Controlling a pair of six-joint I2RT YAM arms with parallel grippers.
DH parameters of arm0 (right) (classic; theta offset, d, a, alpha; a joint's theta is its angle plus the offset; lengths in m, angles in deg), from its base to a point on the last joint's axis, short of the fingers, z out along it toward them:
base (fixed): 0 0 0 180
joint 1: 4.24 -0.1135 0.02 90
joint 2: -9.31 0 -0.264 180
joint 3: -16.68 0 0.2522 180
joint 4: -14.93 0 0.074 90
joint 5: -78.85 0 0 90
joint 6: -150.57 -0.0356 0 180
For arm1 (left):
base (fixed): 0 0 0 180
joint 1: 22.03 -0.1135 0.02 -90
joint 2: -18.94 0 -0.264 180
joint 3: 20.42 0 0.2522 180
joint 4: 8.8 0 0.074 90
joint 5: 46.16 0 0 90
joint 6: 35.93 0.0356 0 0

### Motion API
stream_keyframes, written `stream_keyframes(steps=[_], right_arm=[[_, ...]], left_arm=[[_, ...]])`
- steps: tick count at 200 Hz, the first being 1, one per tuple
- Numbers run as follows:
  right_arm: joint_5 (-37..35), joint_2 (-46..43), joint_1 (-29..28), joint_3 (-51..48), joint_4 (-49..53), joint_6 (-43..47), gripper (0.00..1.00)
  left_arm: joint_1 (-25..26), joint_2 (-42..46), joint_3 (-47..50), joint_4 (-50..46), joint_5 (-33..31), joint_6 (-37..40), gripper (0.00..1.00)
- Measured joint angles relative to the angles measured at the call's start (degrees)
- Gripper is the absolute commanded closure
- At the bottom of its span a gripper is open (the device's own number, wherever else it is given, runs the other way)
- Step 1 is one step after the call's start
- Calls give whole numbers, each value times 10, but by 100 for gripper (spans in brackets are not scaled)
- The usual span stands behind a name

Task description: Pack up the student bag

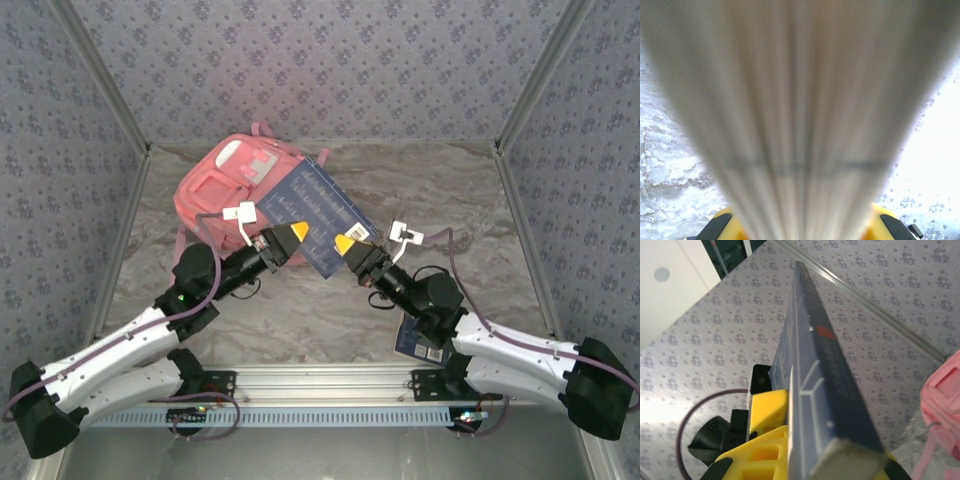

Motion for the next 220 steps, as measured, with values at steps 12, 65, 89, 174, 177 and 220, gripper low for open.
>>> stream_keyframes(steps=[12,65,89,174,177,220], right_arm=[[-5,-1,-2,-3,0,0,100],[-86,-149,25,-29,184,3,100],[-141,-233,53,-14,357,8,100],[-108,-297,166,2,662,52,100],[-104,-299,168,2,667,55,100],[-60,-320,192,6,705,81,100]], left_arm=[[0,0,-7,-20,-2,8,74],[-33,-53,-148,-278,-21,99,54],[-113,-113,-203,-372,16,148,44],[-243,-410,-457,-618,91,367,42],[-244,-418,-468,-625,91,374,43],[-280,-549,-566,-681,87,449,47]])
